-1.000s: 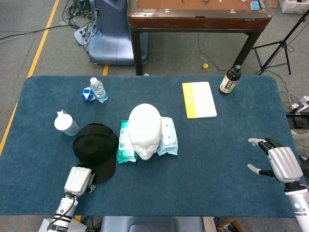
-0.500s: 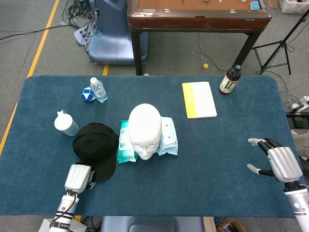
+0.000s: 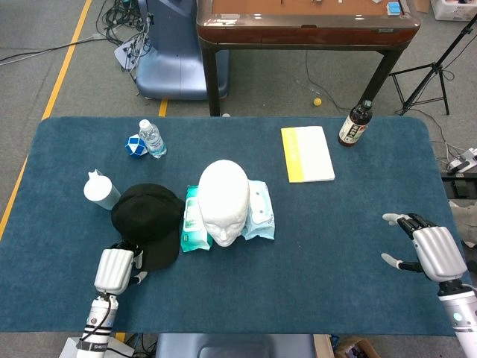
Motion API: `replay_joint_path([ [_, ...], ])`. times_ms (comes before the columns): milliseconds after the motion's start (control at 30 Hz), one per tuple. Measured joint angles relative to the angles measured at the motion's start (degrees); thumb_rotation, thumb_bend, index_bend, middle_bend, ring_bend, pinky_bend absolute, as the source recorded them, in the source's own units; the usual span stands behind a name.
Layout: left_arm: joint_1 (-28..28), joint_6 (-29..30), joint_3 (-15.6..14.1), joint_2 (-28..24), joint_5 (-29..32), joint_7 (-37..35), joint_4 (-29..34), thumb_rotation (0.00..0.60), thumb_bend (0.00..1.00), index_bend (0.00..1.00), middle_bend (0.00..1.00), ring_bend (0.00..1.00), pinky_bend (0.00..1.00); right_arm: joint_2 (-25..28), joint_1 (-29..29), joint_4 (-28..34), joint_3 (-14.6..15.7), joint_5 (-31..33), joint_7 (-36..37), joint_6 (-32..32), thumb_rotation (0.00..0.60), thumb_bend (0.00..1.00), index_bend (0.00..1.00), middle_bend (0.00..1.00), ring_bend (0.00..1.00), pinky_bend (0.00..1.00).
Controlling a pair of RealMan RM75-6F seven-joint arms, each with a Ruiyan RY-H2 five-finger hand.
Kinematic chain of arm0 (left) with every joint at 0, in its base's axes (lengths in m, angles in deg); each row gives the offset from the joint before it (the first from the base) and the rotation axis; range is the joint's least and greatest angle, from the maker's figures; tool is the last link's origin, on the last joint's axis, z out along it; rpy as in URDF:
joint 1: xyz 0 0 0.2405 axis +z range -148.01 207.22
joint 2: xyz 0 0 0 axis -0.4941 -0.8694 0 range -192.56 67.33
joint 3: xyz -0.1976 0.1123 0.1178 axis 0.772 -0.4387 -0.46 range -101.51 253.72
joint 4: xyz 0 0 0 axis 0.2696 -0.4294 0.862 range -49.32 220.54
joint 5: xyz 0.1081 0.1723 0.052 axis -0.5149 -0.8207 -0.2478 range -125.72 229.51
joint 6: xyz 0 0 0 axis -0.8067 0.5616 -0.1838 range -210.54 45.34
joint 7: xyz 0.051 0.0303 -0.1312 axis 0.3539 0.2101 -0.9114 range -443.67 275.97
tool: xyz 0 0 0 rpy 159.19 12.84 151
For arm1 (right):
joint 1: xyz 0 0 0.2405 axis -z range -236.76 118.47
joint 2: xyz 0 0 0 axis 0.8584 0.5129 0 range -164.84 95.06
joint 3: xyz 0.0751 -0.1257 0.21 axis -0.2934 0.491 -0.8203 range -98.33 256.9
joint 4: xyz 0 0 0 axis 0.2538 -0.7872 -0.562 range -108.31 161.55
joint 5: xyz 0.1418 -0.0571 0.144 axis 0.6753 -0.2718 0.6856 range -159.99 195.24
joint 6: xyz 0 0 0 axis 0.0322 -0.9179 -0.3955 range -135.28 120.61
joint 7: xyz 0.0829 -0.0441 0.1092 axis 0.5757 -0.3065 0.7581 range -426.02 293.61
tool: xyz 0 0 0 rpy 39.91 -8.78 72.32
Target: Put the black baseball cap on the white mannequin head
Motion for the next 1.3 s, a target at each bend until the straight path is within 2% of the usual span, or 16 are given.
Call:
replay_joint_path([
  [100,0.07,1.07,0.12,0.73,-1.02,-2.72,-1.74,0.6,0.01,0.57,0.42,0.26,0.47,0.02,0.0,0.02,-0.02,0.03,-0.01,0.01,0.6,0.02,0.28,0.37,0.29,0.46],
  [233,0.08,1.8,0.29,1.45,-1.7,-5.48,-3.4,0.6,0.01,0.52,0.36,0.23,0.44,0.03,0.02,0.02,-0.03,0.03,0.05,-0.04,0.6,0.02,0.28,0.37,0.29,0.46],
  [500,0.03,3.65,0.79,2.91,-3.04,-11.85,-6.24,0.6,0.02,0.51,0.34,0.2,0.42,0.05,-0.02,-0.02,-0.05,0.04,0.21,0.03,0.6,0.02,0.28,0.37,0.29,0.46],
  [867,-0.14,5.92,1.89,5.31,-3.86,-17.49,-11.06,0.6,0.27,0.52,0.34,0.2,0.42,0.07,-0.06,0.0,-0.07,0.15,0.22,0.15,0.6,0.02,0.28,0.37,0.29,0.46],
  [1300,-0.42,6.92,2.29,6.29,-4.2,-20.32,-13.4,0.6,0.38,0.53,0.34,0.2,0.42,0.15,-0.04,0.01,-0.1,0.18,0.43,0.13,0.6,0.02,0.28,0.37,0.29,0.46],
])
